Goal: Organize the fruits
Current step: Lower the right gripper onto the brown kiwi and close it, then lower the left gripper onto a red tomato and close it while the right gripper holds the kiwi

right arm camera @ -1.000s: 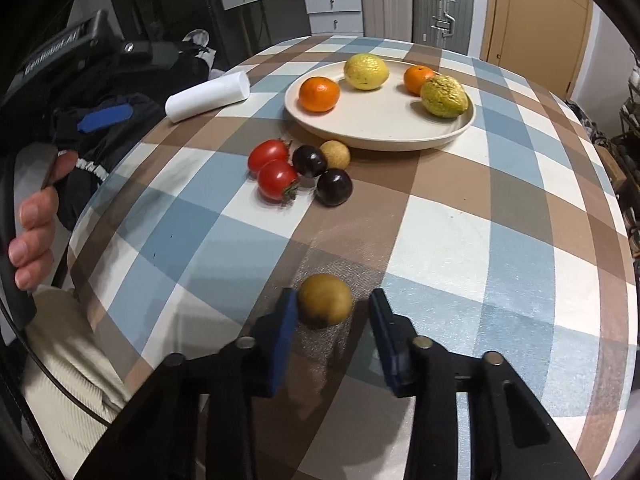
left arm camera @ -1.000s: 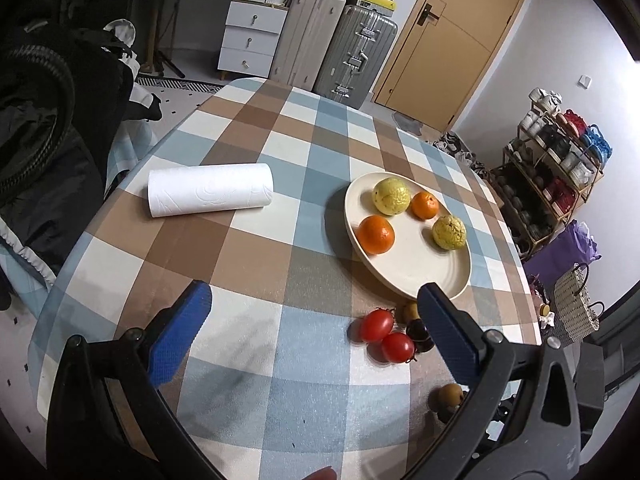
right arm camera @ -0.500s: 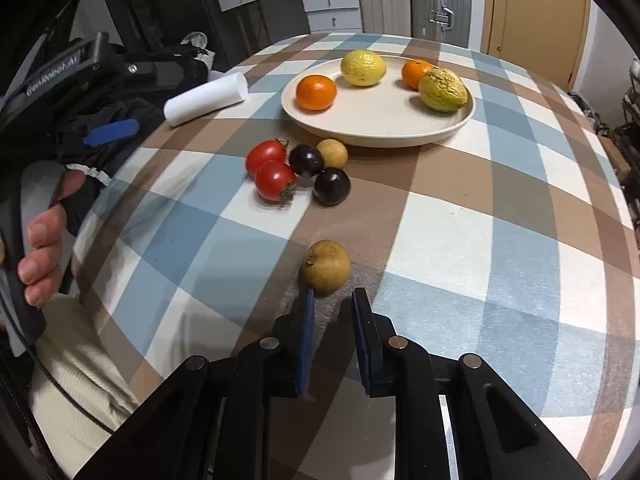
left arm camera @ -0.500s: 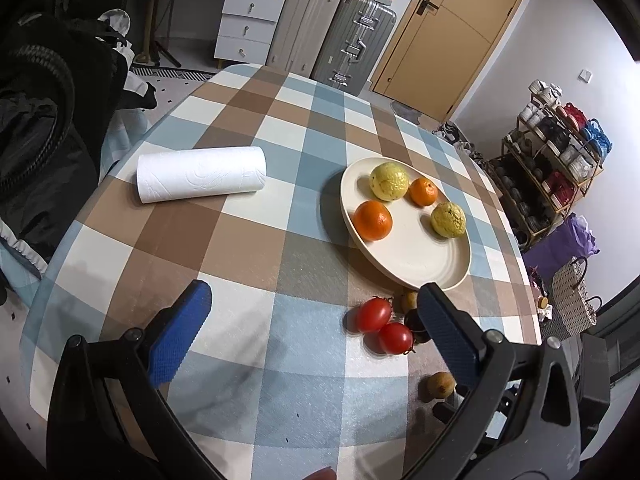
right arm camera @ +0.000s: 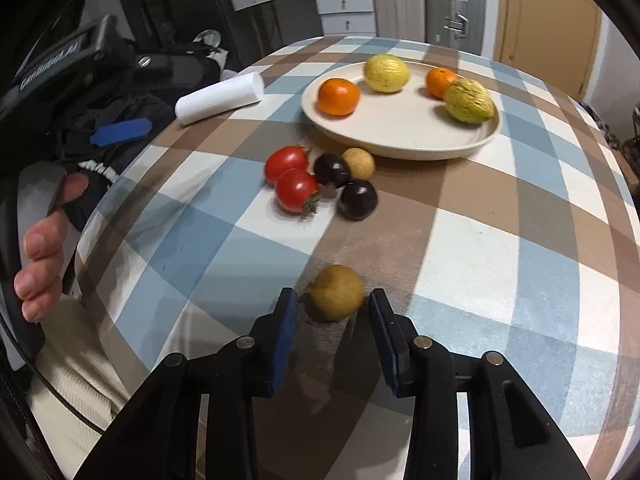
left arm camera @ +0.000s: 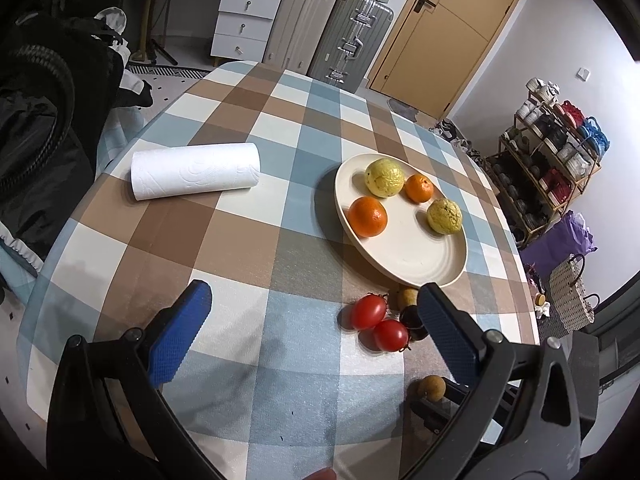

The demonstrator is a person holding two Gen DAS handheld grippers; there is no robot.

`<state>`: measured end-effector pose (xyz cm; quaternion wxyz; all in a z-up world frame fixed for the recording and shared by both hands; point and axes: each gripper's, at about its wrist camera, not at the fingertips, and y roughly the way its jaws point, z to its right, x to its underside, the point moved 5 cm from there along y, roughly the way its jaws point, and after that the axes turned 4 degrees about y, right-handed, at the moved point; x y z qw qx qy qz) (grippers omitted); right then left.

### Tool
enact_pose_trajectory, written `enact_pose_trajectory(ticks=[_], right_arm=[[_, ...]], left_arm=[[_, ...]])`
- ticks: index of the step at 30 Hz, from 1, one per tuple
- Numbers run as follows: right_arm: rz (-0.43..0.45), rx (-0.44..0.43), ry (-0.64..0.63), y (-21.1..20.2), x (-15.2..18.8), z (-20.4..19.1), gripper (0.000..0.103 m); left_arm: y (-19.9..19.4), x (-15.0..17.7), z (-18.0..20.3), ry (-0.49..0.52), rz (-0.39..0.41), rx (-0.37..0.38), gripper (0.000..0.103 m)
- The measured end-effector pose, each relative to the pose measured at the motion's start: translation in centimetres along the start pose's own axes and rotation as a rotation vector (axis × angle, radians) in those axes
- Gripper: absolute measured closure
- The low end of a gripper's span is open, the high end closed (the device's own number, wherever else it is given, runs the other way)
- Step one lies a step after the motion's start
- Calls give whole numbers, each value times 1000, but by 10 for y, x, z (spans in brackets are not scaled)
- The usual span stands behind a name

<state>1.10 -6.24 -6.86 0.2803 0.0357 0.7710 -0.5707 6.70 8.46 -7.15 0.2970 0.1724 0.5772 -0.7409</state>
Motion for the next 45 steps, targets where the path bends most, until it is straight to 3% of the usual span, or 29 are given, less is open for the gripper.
enact_pose_trajectory(ticks=[1,13,19,31,43,45], right_arm=[[2,5,-9,0,0,-1,73],[44,28,5,-9,-5,2,73],[88,18,48,-25,-11,10,73],[123,-7,39,-38,-12,8,73],[132,-12,43,-42,-12,8,73],[131,-11,43,-42,-12,8,73]], left_arm=[[1,0,1,3,-2,-2,0],[34,10,6,47,-97,-28,0],[62,18,12,36,-180,23,1],[82,22,18,24,-227,96,17],[87,24,30,55,-248,170,56],[85,24,31,70,-241,170,70]])
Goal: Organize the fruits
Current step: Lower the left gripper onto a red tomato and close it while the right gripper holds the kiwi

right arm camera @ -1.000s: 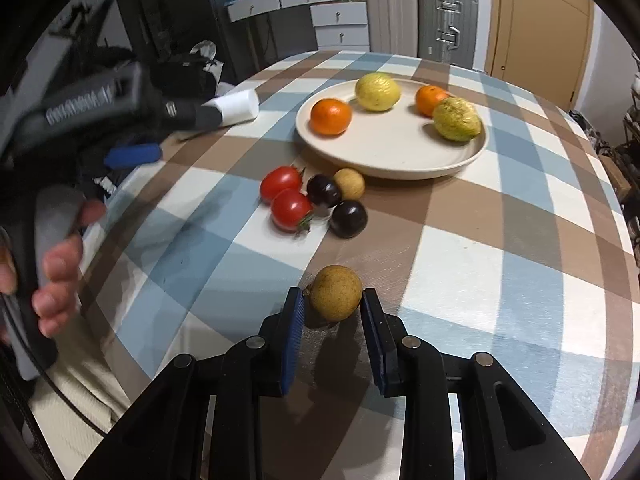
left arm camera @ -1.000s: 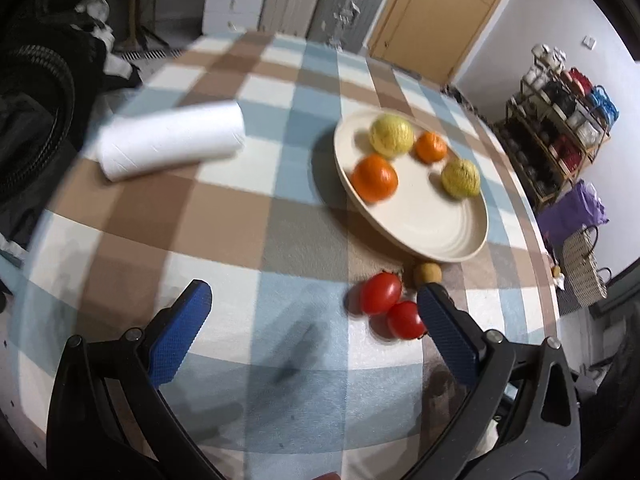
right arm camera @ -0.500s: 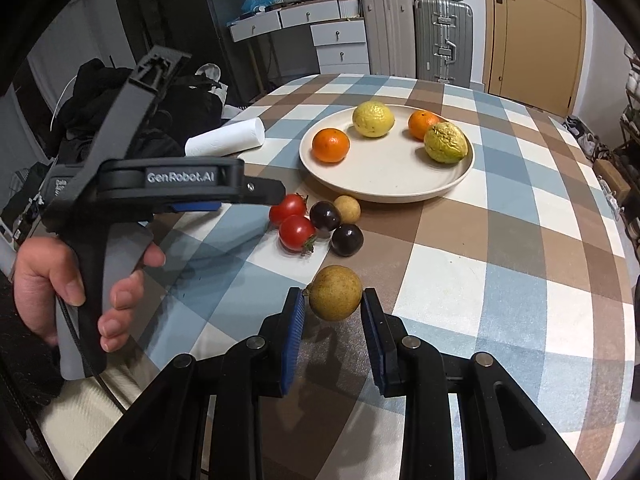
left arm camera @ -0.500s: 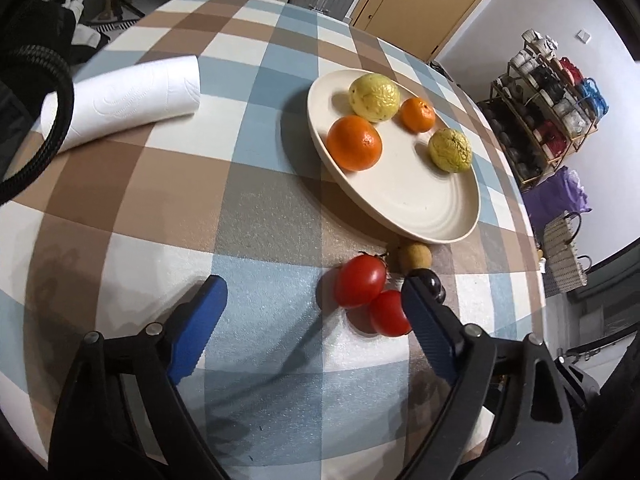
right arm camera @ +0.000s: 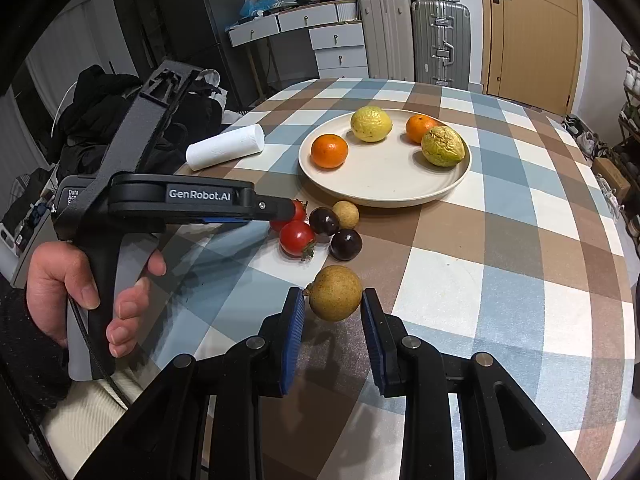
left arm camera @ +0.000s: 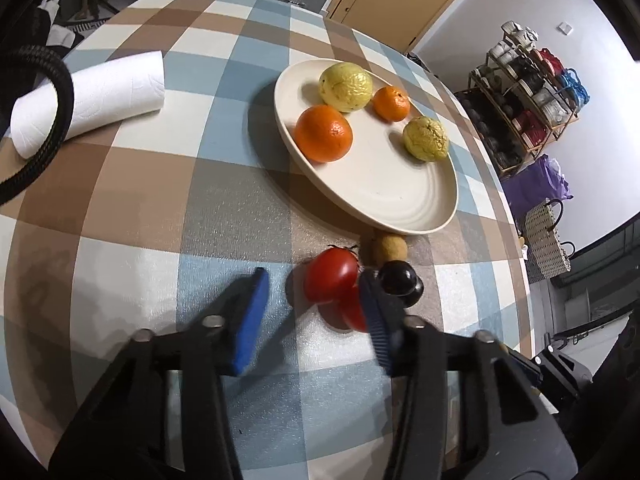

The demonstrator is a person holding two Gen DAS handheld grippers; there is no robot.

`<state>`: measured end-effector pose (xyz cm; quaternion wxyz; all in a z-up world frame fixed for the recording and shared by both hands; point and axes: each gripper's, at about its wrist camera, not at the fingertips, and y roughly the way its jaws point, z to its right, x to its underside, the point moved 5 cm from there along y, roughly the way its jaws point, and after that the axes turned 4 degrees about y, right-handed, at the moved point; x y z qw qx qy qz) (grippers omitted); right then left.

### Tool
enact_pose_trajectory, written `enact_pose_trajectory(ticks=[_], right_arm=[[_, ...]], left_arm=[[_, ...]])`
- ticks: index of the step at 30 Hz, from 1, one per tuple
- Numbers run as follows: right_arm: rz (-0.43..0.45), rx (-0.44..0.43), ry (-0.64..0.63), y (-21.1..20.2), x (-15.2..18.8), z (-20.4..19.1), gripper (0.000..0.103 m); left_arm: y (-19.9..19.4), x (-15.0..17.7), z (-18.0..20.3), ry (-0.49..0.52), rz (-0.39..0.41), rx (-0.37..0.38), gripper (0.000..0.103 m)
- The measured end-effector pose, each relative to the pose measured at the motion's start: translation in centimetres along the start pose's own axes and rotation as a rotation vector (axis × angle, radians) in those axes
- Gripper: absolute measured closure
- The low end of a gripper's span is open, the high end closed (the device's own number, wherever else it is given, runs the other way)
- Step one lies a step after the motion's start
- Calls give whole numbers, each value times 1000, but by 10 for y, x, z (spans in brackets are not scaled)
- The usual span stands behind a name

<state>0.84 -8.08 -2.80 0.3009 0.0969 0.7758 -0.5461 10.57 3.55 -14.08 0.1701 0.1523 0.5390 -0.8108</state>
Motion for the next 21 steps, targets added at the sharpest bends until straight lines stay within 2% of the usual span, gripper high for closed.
enact_pose_trajectory(ticks=[3,14,21], right_arm=[[-1,2,2,0,0,0,73],[-10,7,4,3,1,2,73],[-19,11,7,5,2,4,73]], left_arm=[[-2,1,3,11,3,22,82],[-11,1,-3,-28,19,45,91],[-9,2,-4,-42,9,72,92]])
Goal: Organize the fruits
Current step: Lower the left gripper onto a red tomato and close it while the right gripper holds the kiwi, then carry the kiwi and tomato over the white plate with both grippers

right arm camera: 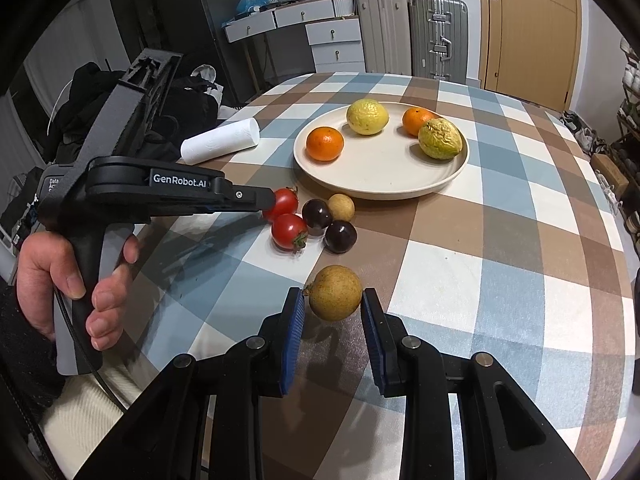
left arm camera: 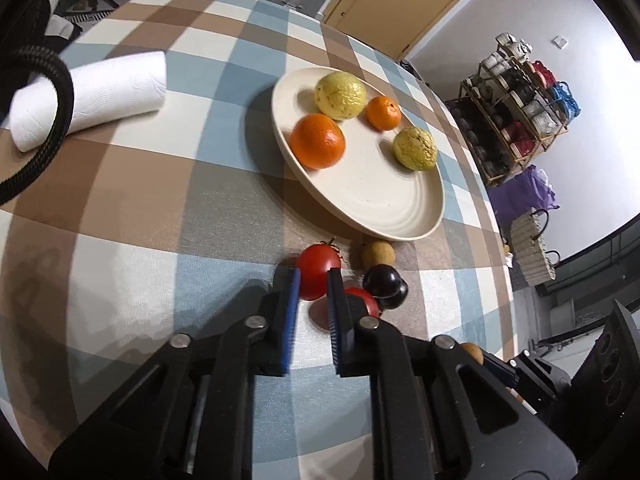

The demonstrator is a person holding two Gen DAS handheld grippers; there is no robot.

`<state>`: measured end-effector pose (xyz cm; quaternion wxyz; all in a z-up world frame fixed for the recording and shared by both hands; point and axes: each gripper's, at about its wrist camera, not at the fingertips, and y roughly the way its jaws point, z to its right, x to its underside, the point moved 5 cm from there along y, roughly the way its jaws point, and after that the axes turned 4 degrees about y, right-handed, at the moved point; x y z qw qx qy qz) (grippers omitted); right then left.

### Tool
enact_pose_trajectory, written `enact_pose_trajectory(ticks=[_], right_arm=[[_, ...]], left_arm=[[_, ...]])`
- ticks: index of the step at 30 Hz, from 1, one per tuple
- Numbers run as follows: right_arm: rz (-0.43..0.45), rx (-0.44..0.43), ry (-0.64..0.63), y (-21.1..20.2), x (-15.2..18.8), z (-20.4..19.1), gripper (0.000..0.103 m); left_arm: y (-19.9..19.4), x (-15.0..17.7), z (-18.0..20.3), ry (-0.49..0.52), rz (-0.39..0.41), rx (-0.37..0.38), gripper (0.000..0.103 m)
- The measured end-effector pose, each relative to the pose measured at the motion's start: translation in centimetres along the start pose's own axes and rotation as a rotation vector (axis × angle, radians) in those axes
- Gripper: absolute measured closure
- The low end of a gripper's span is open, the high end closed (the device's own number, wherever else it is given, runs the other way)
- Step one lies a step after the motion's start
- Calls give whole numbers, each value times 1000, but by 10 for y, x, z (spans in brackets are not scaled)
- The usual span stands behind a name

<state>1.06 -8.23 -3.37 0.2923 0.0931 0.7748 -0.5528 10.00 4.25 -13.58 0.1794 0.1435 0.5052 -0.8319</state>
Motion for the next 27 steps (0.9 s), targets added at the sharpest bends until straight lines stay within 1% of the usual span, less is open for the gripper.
enact_pose_trajectory(ticks=[2,4,6,8,19,22,24,27], right_arm=[[-3,1,0,1,0,0,73],[-4,0,-1,1,0,0,73],[-5,0,-1,1,0,0,73],[-5,0,-1,1,0,-1,73],[-8,-2,-2,1,0,-3,73],[-7,-1,-2,0,0,-3,73],[-7,0,-2,0,0,-3,73],[-9,2,0,0,0,-3,73]], left_arm=[[0,0,-1,-7,6,6,92],[2,-1,0,-12,2,14,89],[7,0,-2,-28,-15,20,74],[11,1,-2,-38,-18,20,70],[24,-6,14,39,-6,-3,70],[26,-8,12,30,-5,7,73],[26,-7,10,18,-13,11,79],[26,-8,7,-9,-17,32,79]])
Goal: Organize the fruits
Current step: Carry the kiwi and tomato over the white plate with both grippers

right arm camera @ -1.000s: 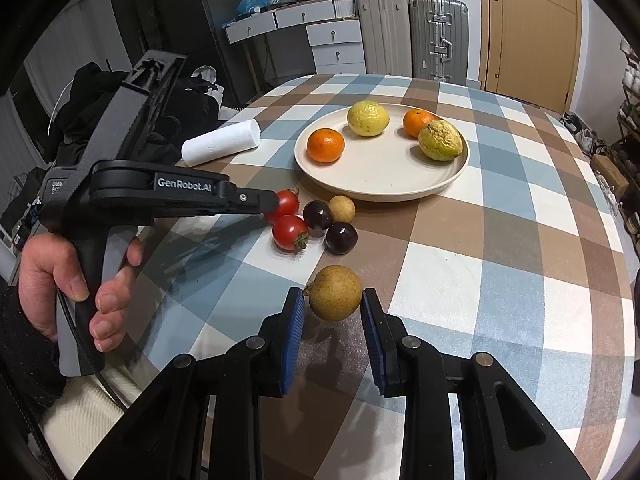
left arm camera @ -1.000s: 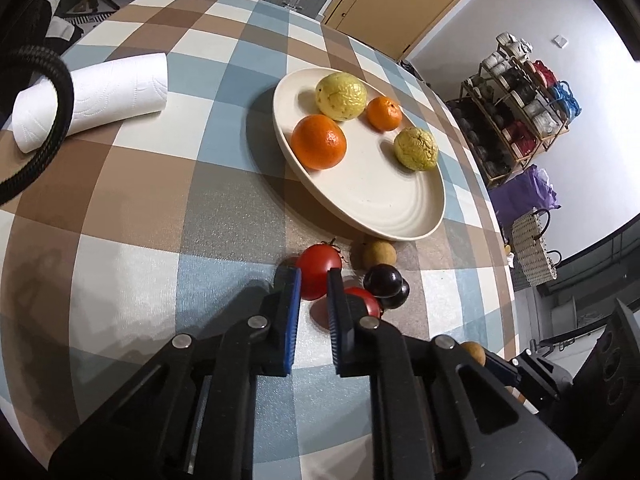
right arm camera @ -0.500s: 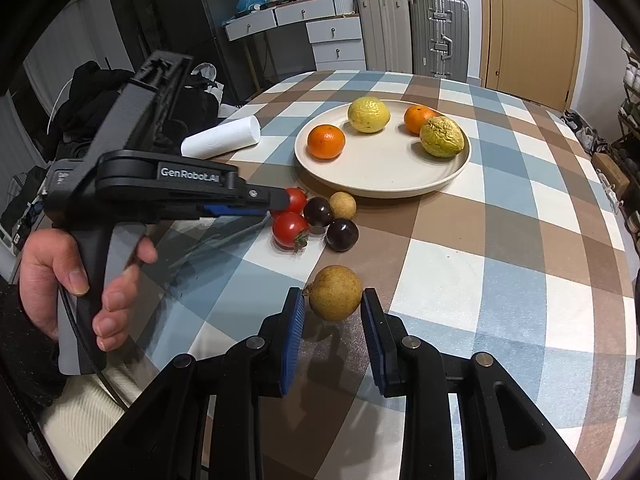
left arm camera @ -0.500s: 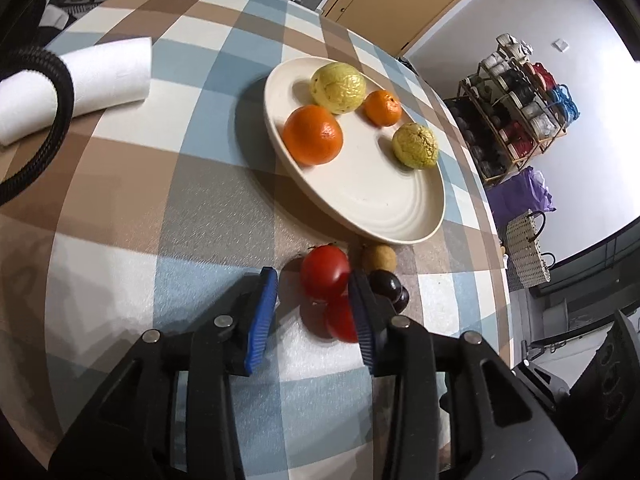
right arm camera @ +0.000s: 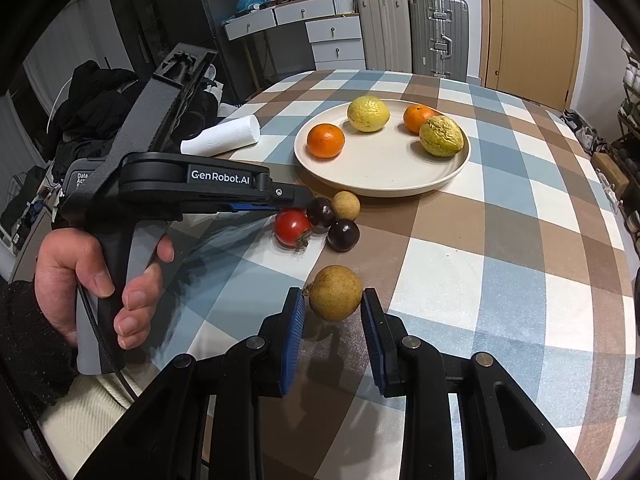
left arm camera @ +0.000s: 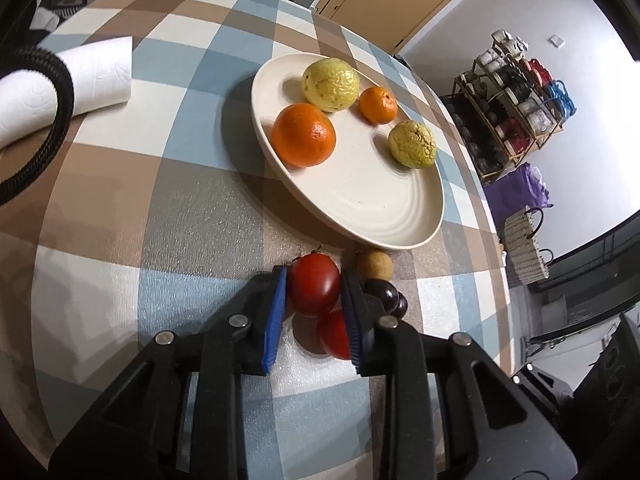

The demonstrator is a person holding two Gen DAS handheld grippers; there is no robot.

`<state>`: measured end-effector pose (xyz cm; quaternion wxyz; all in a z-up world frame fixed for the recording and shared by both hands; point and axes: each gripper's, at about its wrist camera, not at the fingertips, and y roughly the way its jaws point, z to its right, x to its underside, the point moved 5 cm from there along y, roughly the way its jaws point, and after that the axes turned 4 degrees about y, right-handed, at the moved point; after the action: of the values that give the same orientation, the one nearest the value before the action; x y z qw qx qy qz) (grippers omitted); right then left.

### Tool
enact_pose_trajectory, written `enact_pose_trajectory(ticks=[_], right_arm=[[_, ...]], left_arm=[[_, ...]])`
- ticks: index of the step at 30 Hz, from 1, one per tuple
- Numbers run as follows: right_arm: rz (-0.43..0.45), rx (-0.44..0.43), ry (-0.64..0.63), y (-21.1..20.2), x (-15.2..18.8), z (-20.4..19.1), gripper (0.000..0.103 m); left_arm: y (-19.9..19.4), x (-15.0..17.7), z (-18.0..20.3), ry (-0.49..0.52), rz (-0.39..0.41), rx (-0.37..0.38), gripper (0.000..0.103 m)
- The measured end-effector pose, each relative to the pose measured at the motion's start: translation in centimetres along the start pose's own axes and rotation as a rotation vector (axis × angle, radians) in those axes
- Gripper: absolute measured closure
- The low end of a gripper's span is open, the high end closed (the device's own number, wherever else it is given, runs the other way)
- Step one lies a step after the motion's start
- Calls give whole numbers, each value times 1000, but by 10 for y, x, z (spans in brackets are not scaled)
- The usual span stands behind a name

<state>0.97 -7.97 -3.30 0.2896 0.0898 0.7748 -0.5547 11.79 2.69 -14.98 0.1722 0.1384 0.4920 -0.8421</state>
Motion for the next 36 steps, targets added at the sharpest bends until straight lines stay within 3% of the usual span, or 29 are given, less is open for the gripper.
enact_pose_trajectory(ticks=[4,11,18,27,36], right_arm=[[3,1,3,-1,0,1,73],[30,-26,16,-6,-4,3,73],[87,-68,10,-14,-25,4,73],[130,-94,85,-7,-86,34,73],[90,-131,127,50,-148,40,73]], left_arm=[[-3,0,-4,-34,1,7,79],[-35,-13,-2,-58,87,34,79],[-64,-49,8,-20,159,73,79],[-38,-119,1,3,150,55,79],[9,-143,-8,-4,75,105,79]])
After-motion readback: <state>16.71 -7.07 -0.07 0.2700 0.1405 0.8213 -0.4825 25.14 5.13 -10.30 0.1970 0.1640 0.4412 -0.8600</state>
